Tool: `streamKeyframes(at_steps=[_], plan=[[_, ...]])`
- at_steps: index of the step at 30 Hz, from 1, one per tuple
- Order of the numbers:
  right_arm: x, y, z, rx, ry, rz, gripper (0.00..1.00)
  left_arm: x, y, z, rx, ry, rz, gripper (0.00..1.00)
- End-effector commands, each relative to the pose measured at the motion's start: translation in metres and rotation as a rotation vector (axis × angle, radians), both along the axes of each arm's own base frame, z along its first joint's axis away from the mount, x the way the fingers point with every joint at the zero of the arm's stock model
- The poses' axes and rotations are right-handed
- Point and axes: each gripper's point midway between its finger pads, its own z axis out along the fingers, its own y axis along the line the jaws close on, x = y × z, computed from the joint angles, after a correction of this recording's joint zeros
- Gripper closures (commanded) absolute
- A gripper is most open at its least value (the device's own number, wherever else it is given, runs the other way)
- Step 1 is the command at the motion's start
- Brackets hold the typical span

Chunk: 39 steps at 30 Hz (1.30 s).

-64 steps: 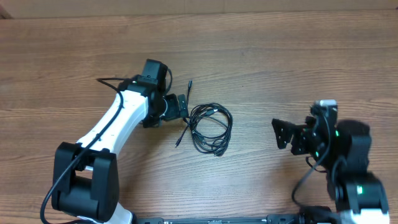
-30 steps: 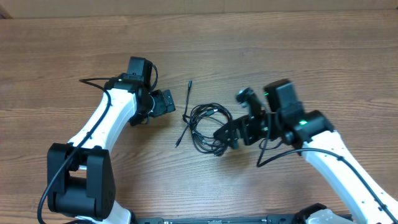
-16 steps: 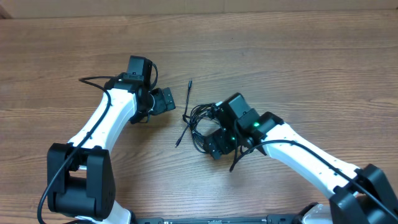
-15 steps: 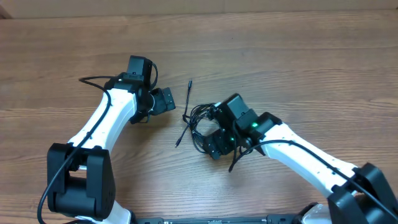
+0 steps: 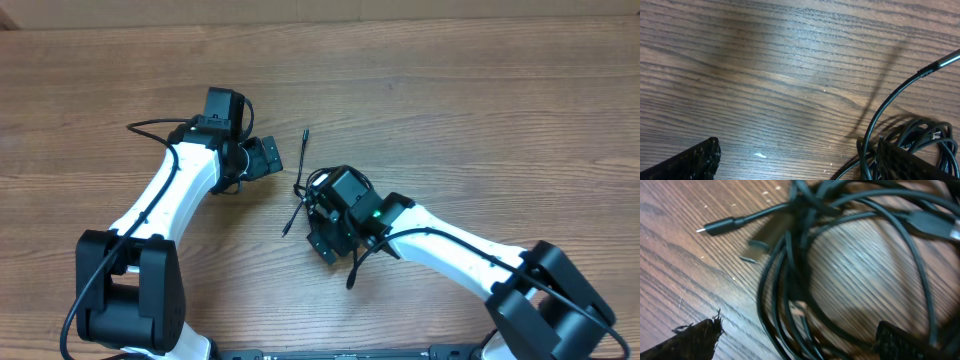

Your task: Untangle cables

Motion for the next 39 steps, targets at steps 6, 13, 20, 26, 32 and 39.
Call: streamKeyframes(at_steps=[6,13,20,26,32,39], plan=[[0.008,0.013,0.0,0.008,-0.044,0.042,0.12,0.008,0.003,0.007,0.008,-0.029,0.007,0.0],[0.01,0.023,-0.004,0.039,-0.049,0.06,0.14,0.008,0.003,0.007,0.008,-0.031,0.007,0.0],[0.009,0.023,-0.015,0.026,-0.032,0.063,0.14,0.009,0.003,0.007,0.008,-0.034,0.007,0.0],[0.015,0.029,-0.012,0.052,-0.06,0.065,0.25,0.009,0.003,0.007,0.007,-0.034,0.007,0.0],[0.017,0.032,-0.01,0.064,-0.073,0.067,0.45,0.009,0.003,0.007,0.008,-0.034,0.007,0.0],[0.018,0.031,-0.01,0.061,-0.076,0.065,0.6,0.008,0.003,0.007,0.008,-0.031,0.007,0.0]])
